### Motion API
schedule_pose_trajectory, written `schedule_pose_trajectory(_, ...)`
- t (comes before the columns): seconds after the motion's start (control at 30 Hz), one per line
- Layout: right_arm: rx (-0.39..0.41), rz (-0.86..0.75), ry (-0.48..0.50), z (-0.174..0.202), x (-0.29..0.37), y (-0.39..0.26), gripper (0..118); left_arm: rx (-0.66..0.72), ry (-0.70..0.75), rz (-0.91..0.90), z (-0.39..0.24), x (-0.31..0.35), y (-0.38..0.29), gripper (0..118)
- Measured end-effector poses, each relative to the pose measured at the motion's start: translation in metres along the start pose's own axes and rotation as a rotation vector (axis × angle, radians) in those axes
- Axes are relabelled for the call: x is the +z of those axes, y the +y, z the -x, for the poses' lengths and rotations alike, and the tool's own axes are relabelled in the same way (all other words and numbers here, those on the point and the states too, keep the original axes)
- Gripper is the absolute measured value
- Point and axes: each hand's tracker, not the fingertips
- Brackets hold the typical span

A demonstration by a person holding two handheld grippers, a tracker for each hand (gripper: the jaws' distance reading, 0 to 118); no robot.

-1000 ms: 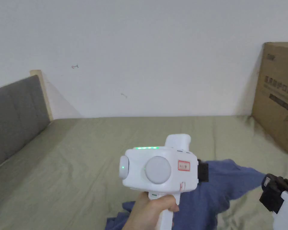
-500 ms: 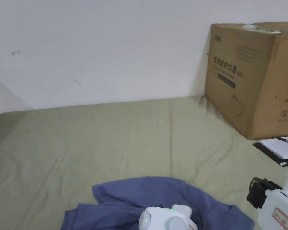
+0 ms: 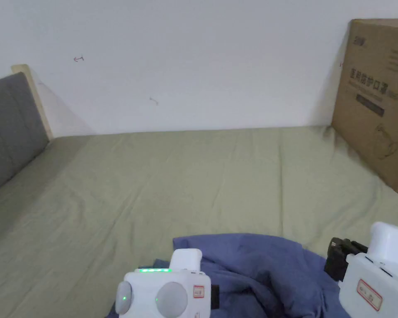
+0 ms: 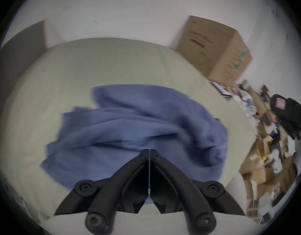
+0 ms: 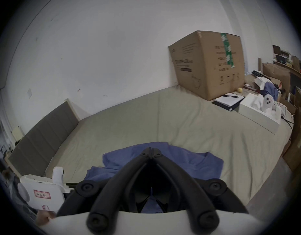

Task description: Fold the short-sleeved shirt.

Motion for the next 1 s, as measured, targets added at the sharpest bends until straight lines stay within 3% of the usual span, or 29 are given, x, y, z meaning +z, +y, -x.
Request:
schedule_pose_trajectory(0.2, 0.064, 0.049, 0.059, 0.037, -0.022, -0.019, 0, 0.160, 0.080, 0.043, 0.089, 0.003, -0.019, 0)
schedule_pose_trajectory(0.37, 0.087, 0.092, 0.077, 0.050, -0.042, -0.025, 0, 0.218, 0.114, 0.002, 0.123, 0.000, 0.022, 1)
schedule_pose_trajectory(0.4, 0.093, 0.097, 0.076, 0.052, -0.044, -0.026, 0, 0.220, 0.122, 0.004, 0.127, -0.003, 0.034, 15)
schedule_pose_trajectory(0.47, 0.106, 0.111, 0.077, 0.053, -0.053, -0.028, 0, 0.191, 0.133, 0.009, 0.135, -0.018, 0.056, 93)
schedule_pose_trajectory(0.5, 0.110, 0.117, 0.075, 0.053, -0.055, -0.029, 0, 0.171, 0.158, 0.021, 0.132, -0.030, 0.069, 116)
schedule_pose_trajectory(0.67, 0.122, 0.166, 0.055, 0.047, -0.071, -0.032, 0, 0.161, 0.188, 0.100, 0.136, -0.081, 0.103, 113)
schedule_pose_trajectory(0.7, 0.121, 0.174, 0.052, 0.045, -0.073, -0.032, 0, 0.153, 0.203, 0.129, 0.138, -0.091, 0.104, 110)
schedule_pose_trajectory(0.8, 0.124, 0.194, 0.044, 0.038, -0.082, -0.034, 0, 0.081, 0.289, 0.196, 0.148, -0.119, 0.096, 87)
schedule_pose_trajectory(0.93, 0.118, 0.219, 0.032, 0.032, -0.091, -0.039, 0, 0.118, 0.314, 0.168, 0.151, -0.129, 0.085, 87)
schedule_pose_trajectory(1.0, 0.115, 0.235, 0.028, 0.031, -0.095, -0.043, 0, 0.067, 0.333, 0.151, 0.140, -0.130, 0.081, 81)
